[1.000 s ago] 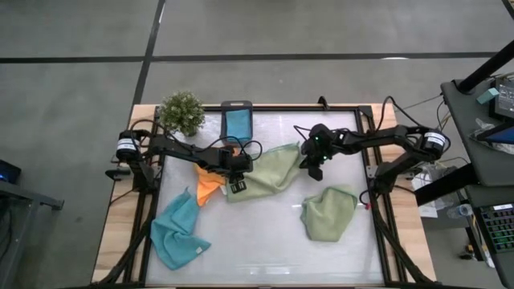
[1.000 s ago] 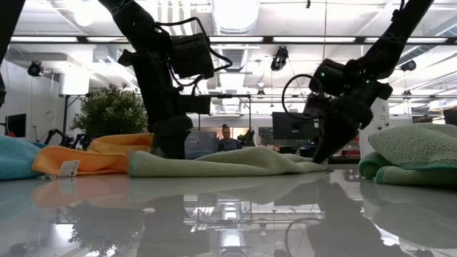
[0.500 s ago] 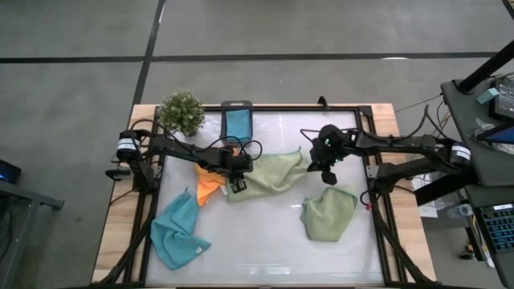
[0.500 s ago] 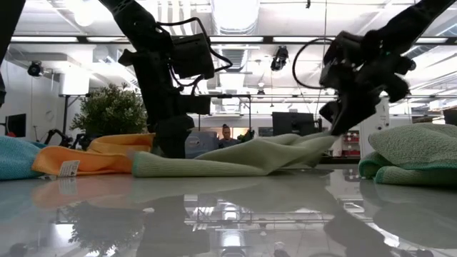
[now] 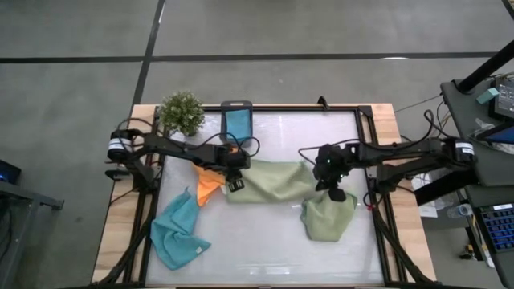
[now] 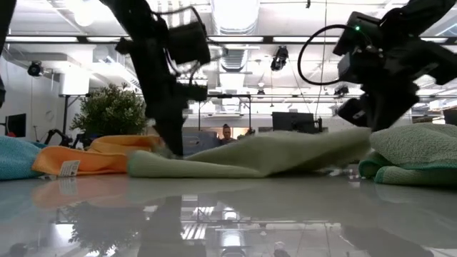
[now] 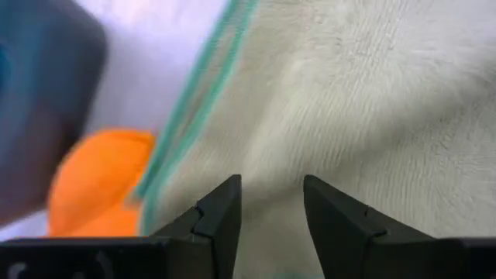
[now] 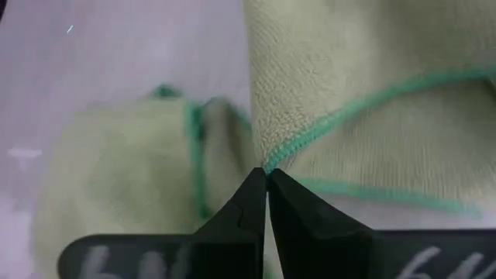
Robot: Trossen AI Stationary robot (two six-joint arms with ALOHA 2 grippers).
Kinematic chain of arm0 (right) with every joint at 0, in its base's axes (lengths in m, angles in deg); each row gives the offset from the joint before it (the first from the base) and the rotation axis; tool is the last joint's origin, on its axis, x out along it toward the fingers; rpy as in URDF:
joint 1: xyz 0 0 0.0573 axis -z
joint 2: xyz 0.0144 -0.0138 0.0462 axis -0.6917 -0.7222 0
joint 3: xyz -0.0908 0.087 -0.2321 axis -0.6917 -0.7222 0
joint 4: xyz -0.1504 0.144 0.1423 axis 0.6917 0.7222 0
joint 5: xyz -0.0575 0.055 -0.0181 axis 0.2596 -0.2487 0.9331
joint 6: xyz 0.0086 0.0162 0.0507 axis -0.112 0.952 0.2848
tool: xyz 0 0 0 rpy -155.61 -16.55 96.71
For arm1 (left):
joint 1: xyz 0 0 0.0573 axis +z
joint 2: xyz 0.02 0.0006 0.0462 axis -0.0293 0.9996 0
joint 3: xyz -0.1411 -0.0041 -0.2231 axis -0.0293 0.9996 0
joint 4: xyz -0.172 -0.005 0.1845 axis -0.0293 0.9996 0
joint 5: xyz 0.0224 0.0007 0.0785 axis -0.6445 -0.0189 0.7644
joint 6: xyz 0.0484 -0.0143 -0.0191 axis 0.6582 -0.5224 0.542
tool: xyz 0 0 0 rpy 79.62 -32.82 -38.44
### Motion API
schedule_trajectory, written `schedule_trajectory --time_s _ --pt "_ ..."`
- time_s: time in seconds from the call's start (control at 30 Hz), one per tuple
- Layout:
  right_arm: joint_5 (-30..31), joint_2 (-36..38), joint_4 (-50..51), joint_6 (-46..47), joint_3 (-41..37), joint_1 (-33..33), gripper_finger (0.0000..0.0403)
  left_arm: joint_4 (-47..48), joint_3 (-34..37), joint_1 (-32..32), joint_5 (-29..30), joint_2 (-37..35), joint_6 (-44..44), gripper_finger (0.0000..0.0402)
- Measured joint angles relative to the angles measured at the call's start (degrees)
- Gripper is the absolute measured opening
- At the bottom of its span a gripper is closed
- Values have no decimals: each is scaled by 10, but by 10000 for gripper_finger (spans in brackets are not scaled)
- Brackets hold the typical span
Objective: Fold microfiber towels
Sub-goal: Fold the top green towel
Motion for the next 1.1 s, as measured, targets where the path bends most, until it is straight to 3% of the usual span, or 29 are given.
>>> schedule_trajectory --time_s 0.23,0.43,0.8,0.87,1.0,1.1 --pt "0 -10 7 26 1 -38 8 -4 0 0 -1 -29 10 125" --pt "-8 -9 7 93 8 -39 14 -16 2 0 -1 -7 10 125" --pt "-22 -8 111 163 64 -38 102 -56 4 -1 11 64 8 125" --pt "23 -8 113 170 77 -38 112 -57 3 -1 14 69 8 125" --pt "217 -10 89 194 85 -37 112 -58 3 -1 21 71 8 125" --pt "252 -19 57 166 83 -28 93 -58 2 -1 23 69 8 125"
